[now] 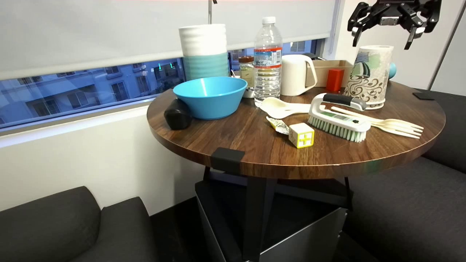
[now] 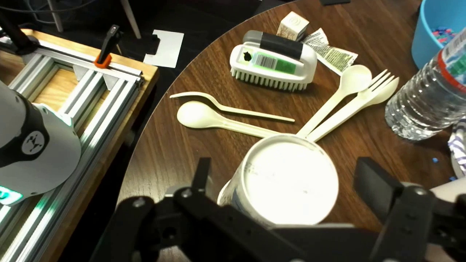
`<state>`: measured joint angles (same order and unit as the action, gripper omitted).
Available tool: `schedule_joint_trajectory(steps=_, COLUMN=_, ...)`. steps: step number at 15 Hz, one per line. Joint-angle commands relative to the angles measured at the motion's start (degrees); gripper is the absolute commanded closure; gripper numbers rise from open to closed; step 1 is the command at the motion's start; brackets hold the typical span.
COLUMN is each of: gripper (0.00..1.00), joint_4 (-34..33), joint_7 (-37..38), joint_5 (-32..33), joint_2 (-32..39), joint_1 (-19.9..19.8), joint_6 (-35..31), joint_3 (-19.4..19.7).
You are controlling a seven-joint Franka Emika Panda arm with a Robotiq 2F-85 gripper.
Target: Stack up the cups then turn them upright
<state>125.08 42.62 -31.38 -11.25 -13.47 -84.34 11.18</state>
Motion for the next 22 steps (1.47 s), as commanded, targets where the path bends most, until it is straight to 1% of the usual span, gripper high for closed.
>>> schedule_joint_trajectory(steps=1, gripper=0.0, joint_4=-0.96, joint_7=2.97, joint_5=-1.02, joint_2=1.32, joint_1=-0.21, joint_6=-0.35, joint_3=-0.27)
schedule_joint_trajectory(steps=6, gripper=0.0, joint_4=-0.81, joint_7=3.86, joint_5=-1.28, joint_2=2.08, joint_1=-0.02, joint_6=-0.31, joint_3=-0.14)
schedule_joint_trajectory(steps=8, gripper=0.07, joint_4=-0.72, joint_7=3.81, joint_5=-1.26, joint_2=2.39, joint_1=0.06, joint_6=-0.53, joint_3=-0.17)
schedule_joint_trajectory(steps=9, gripper=0.14, joint_4=-0.68, joint_7=3.89, joint_5=-1.18, joint_2=2.5, joint_1=0.1, joint_6=-0.61, joint_3=-0.2)
schedule_joint_trajectory(steps=10, gripper=0.31, joint_4=-0.71, joint_7=3.92, joint_5=-1.21, joint_2=2.61, joint_1=0.13, joint_6=-0.52, joint_3=-0.19)
schedule_joint_trajectory(steps=13, gripper=0.53, joint_4=-0.82, joint_7=4.42, joint_5=-1.22, joint_2=2.4, joint_1=0.13, joint_6=-0.36, joint_3=-0.2)
schedule_joint_trajectory(steps=14, gripper=0.58, joint_4=-0.82, joint_7=4.66, joint_5=-1.14, joint_2=1.92, joint_1=0.19, joint_6=-0.47, joint_3=-0.31)
schedule_joint_trajectory(steps=17, gripper=0.58, joint_4=-0.5, joint_7=5.03, joint_5=-0.42, joint_2=0.05, joint_1=0.68, joint_6=-1.12, joint_3=-1.15)
schedule_joint_trajectory(steps=19, gripper=0.58, joint_4=0.0, joint_7=5.72, joint_5=0.73, joint_2=-1.83, joint_1=1.16, joint_6=-2.64, joint_3=-2.43)
schedule_joint_trajectory(steps=22, gripper=0.58, joint_4=1.25, joint_7=8.58, joint_5=4.63, joint_2=-5.58, joint_1=2.17, joint_6=-7.2, joint_3=-5.75)
